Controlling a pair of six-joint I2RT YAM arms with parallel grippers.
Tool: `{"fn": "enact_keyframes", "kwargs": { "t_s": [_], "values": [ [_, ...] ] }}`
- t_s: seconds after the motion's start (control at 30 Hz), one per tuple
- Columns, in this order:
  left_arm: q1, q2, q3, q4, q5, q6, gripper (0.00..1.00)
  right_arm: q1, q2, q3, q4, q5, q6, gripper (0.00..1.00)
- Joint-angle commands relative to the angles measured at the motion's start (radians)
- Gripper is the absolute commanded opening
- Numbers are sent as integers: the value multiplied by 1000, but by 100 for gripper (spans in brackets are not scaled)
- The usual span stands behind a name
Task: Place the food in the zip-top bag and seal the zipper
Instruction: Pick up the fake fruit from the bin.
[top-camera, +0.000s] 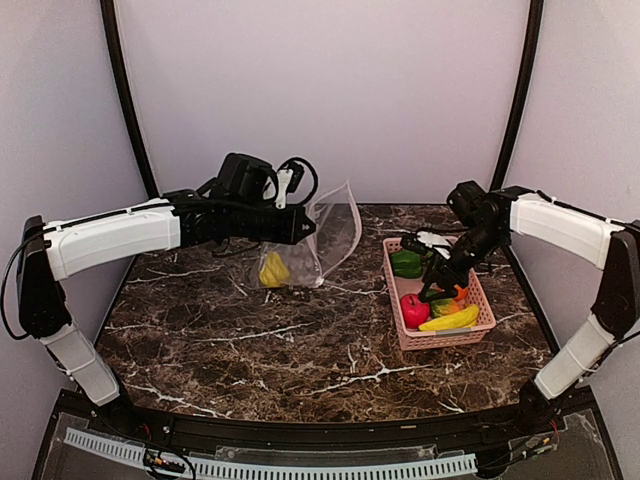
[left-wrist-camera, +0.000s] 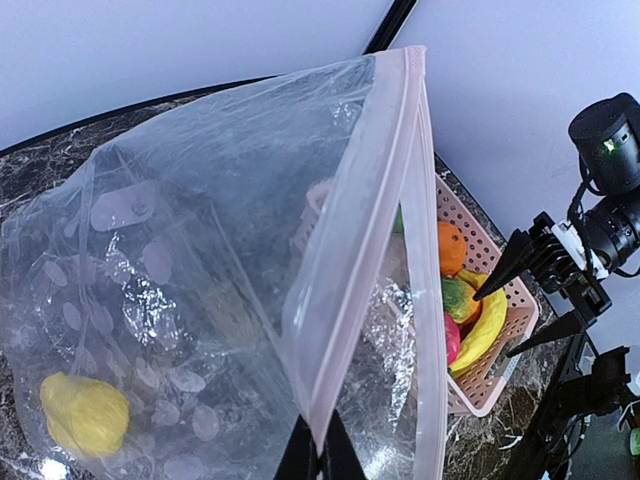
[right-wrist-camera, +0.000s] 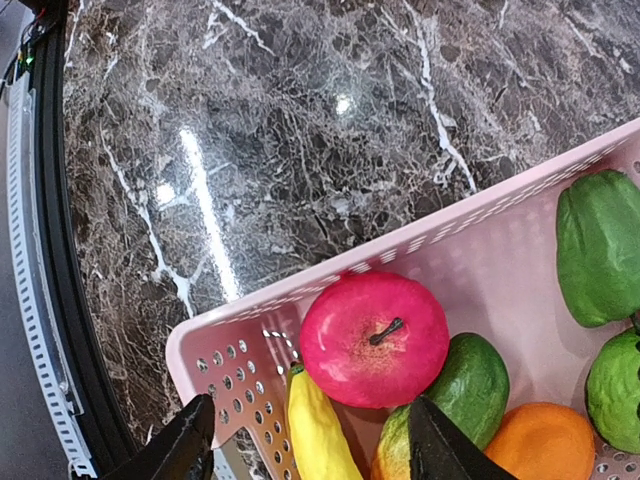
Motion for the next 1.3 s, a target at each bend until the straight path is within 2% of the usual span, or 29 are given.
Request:
{"fn": "enact_keyframes", "kwargs": {
  "t_s": [0.0,0.33,0.47,0.83,1.1,1.27],
  "values": [
    [0,-46,-25,-23,-5,20,1,8,34,-24,29,60,-29,64],
    [0,-47,-40,-23,-14,17,1,30,119,-43,97,98,-30,69],
    [0,-43,-39,-23,-15,14,1,46,144,-36,99,98,-43,78],
    [0,-39,-43,-23,-10,11,1,71,179,-57,158,206,-25,80],
    [0,-21,-38,-16,0,15,1,94,197,-75,173,209,-9,81],
    [1,-18,-40,-12,0,16,1,96,209,-78,182,224,2,76]
  ]
}}
